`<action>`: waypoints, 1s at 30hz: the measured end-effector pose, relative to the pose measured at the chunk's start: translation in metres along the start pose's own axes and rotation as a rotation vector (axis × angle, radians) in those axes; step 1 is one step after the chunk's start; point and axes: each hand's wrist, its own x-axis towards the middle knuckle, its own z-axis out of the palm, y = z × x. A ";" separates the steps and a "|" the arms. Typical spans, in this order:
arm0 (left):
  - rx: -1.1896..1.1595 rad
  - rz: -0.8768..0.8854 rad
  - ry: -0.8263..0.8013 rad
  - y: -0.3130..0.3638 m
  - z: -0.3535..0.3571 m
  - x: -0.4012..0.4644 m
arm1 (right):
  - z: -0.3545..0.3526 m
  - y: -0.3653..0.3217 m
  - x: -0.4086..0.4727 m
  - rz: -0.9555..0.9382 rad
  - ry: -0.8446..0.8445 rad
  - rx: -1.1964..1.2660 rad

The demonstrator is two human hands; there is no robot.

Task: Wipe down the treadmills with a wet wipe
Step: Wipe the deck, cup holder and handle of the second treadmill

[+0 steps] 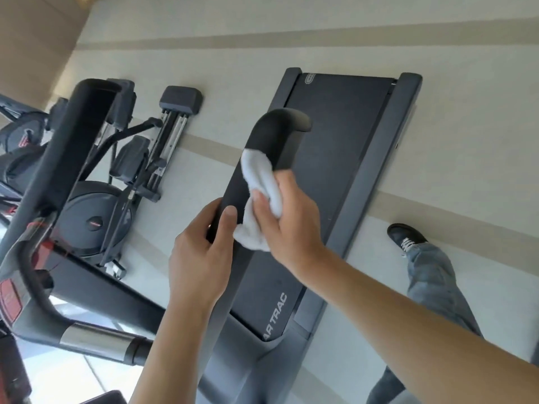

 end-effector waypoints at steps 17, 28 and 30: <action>-0.216 -0.058 0.129 -0.003 -0.005 -0.006 | -0.008 -0.034 0.074 -0.476 -0.286 -0.742; 0.057 -0.181 0.256 -0.033 -0.012 -0.058 | 0.035 -0.085 0.080 -0.542 -0.899 -0.870; 0.061 -0.199 0.325 -0.047 -0.014 -0.072 | 0.054 -0.092 0.064 -0.542 -1.060 -0.875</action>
